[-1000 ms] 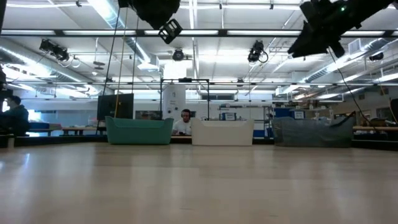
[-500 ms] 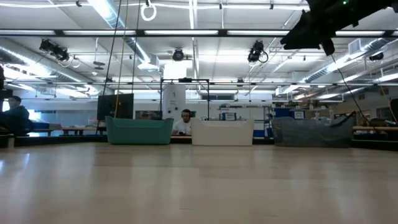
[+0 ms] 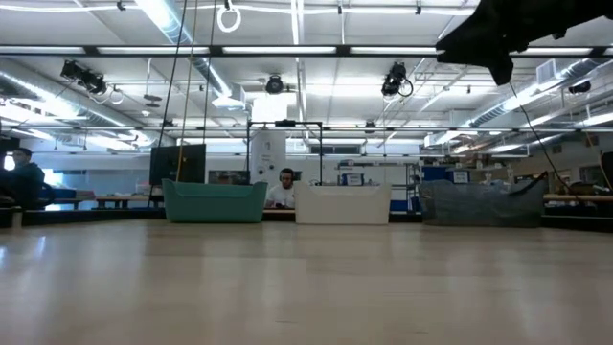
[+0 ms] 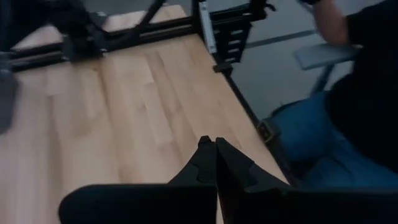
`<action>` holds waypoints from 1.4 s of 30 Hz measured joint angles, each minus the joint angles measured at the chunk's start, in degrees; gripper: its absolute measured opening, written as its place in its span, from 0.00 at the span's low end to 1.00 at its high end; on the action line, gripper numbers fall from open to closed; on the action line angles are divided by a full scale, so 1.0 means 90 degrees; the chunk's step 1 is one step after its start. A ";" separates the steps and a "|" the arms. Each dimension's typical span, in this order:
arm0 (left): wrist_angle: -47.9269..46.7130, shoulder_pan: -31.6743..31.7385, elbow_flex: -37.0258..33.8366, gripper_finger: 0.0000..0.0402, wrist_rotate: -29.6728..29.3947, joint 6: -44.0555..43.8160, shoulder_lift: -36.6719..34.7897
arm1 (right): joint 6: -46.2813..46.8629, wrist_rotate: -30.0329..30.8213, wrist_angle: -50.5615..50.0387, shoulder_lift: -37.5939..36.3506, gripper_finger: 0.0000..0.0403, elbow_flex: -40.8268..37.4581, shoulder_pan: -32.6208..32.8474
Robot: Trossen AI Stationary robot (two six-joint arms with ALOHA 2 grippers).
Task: Sort silverware by color (type)
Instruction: Return to Home Position
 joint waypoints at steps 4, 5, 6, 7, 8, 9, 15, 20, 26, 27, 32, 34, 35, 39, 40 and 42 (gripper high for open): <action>-0.0098 -0.0763 0.0002 0.00 -0.1015 -0.0120 -0.0113 | -0.0082 0.0039 0.0246 -0.0174 0.29 -0.0132 0.0347; -0.0178 -0.0954 0.0002 0.00 -0.1239 -0.0162 -0.0119 | -0.0105 0.0051 0.0359 -0.0234 0.29 -0.0194 0.0423; -0.0281 -0.1158 0.0000 0.00 -0.1462 -0.0216 -0.0117 | -0.0136 0.0049 0.0423 -0.0327 0.29 -0.0289 0.0493; -0.0328 -0.1320 0.0000 0.01 -0.1711 -0.0306 -0.0117 | -0.0174 0.0052 0.0499 -0.0399 0.29 -0.0371 0.0545; -0.0343 -0.1474 0.0000 0.01 -0.2017 -0.0387 -0.0117 | -0.0182 0.0054 0.0608 -0.0457 0.29 -0.0440 0.0593; -0.0409 -0.1630 0.0000 0.01 -0.2305 -0.0501 -0.0117 | -0.0176 0.0054 0.0682 -0.0541 0.29 -0.0518 0.0633; -0.0839 -0.2322 0.0000 0.01 -0.3587 -0.1013 -0.0112 | -0.0182 0.0052 0.1226 -0.0880 0.29 -0.1008 0.0761; -0.1232 -0.2382 0.0000 0.02 -0.3613 -0.0979 -0.0111 | -0.0191 0.0052 0.1558 -0.0955 0.29 -0.1191 0.0778; -0.1345 -0.2347 -0.0527 0.02 -0.3563 -0.0975 -0.0264 | -0.0372 0.0059 0.1671 -0.0959 0.29 -0.1232 0.0777; -0.1171 -0.2347 -0.0817 0.02 -0.3492 -0.0998 -0.0380 | -0.0426 0.0059 0.1715 -0.0959 0.29 -0.1232 0.0777; 0.0340 -0.2342 -0.2585 0.02 -0.3200 -0.0845 -0.1292 | -0.0876 0.0054 0.1887 -0.1018 0.29 -0.1232 0.0777; 0.0914 -0.2337 -0.3250 0.02 -0.3081 -0.0664 -0.1732 | -0.0923 0.0054 0.1949 -0.1098 0.29 -0.1232 0.0777; 0.1200 -0.2318 -0.3581 0.02 -0.3079 -0.0628 -0.1979 | -0.0910 0.0054 0.1940 -0.1163 0.29 -0.1232 0.0777; 0.2067 -0.2181 -0.4928 0.02 -0.2824 -0.0848 -0.3001 | -0.0905 0.0054 0.1937 -0.1470 0.29 -0.1232 0.0777; 0.2317 -0.2148 -0.5254 0.02 -0.2681 -0.0901 -0.3259 | -0.0906 0.0040 0.1937 -0.1555 0.29 -0.1232 0.0777; 0.2842 -0.2114 -0.5892 0.02 -0.2431 -0.0988 -0.3801 | -0.0919 -0.0042 0.1929 -0.1703 0.29 -0.1232 0.0777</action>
